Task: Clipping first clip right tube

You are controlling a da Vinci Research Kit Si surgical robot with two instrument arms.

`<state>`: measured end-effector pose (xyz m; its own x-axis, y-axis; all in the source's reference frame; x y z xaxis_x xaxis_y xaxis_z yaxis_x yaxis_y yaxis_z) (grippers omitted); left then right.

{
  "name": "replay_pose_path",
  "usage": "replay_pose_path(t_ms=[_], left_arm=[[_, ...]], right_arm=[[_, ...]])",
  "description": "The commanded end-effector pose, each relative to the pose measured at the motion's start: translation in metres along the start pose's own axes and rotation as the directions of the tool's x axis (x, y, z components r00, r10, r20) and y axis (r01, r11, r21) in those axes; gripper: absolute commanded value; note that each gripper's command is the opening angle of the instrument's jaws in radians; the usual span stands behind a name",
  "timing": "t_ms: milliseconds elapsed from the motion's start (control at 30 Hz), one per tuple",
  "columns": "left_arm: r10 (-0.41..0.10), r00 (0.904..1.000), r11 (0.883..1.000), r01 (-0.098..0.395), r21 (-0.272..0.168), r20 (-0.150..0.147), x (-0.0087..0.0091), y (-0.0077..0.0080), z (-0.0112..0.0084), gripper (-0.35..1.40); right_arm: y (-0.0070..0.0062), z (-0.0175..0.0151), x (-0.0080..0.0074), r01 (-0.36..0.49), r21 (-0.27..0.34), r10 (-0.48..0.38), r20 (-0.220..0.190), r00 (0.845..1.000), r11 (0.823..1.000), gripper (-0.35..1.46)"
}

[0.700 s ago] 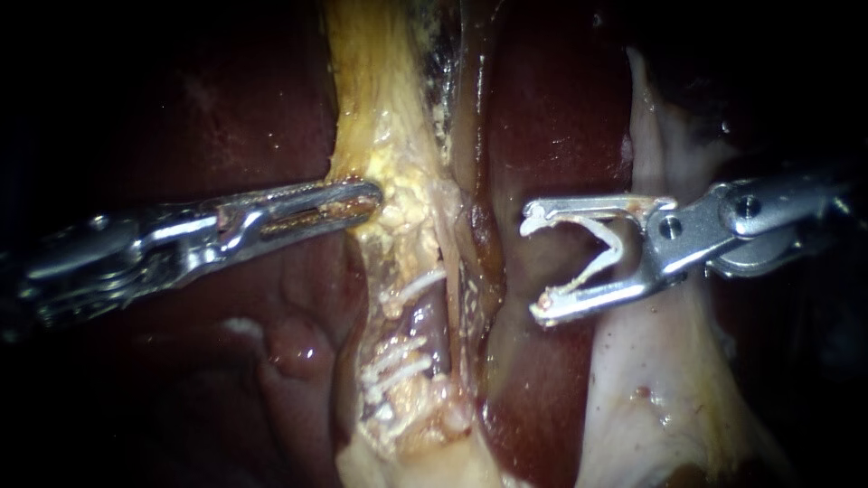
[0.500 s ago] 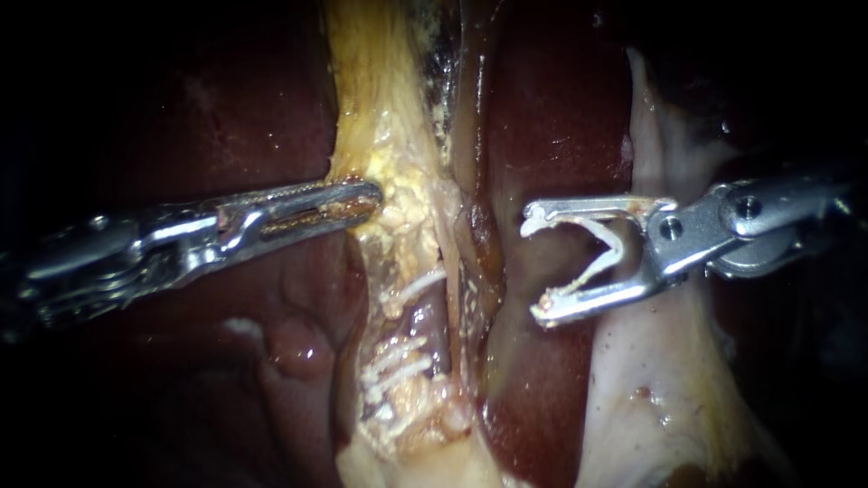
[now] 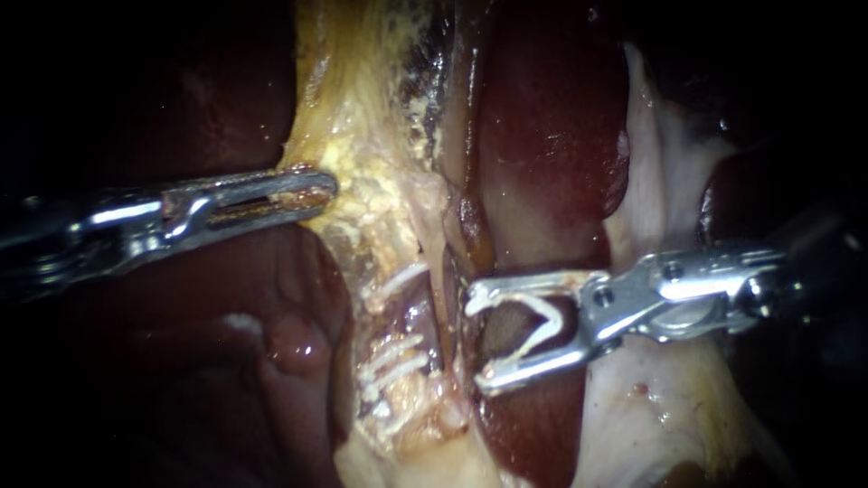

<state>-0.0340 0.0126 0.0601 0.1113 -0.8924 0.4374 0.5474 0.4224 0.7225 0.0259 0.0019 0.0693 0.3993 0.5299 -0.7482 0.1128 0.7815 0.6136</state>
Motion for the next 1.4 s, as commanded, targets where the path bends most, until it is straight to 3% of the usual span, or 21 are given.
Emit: replay_pose_path(t_ms=[33,400,833,1000,1400], left_arm=[[0.002,1.0,1.0,-0.002,-0.001,0.004,-0.0001,-0.0003,-0.0001,-0.35],[0.018,0.9996,1.0,-0.018,0.002,0.021,-0.0012,-0.0028,-0.0024,-0.35],[0.022,0.9994,1.0,-0.022,0.004,0.028,-0.0016,-0.0025,-0.0032,-0.35],[0.022,0.9994,1.0,-0.022,0.004,0.028,-0.0016,-0.0025,-0.0033,-0.35],[0.021,0.9994,1.0,-0.021,0.004,0.028,-0.0016,-0.0026,-0.0035,-0.35]], right_arm=[[0.0003,0.0002,-0.0003,0.001,-0.004,-0.001,0.008,1.0,1.0,0.58],[0.0023,0.0014,-0.003,-0.013,-0.016,0.014,0.063,0.998,1.0,0.57],[0.0032,0.0035,-0.0046,-0.009,-0.033,0.013,0.111,0.994,0.999,0.56],[0.0036,0.0044,-0.0052,-0.005,-0.04,0.01,0.112,0.994,0.999,0.57],[0.0045,0.0042,-0.0054,-0.006,-0.061,0.014,0.136,0.991,0.998,0.56]])
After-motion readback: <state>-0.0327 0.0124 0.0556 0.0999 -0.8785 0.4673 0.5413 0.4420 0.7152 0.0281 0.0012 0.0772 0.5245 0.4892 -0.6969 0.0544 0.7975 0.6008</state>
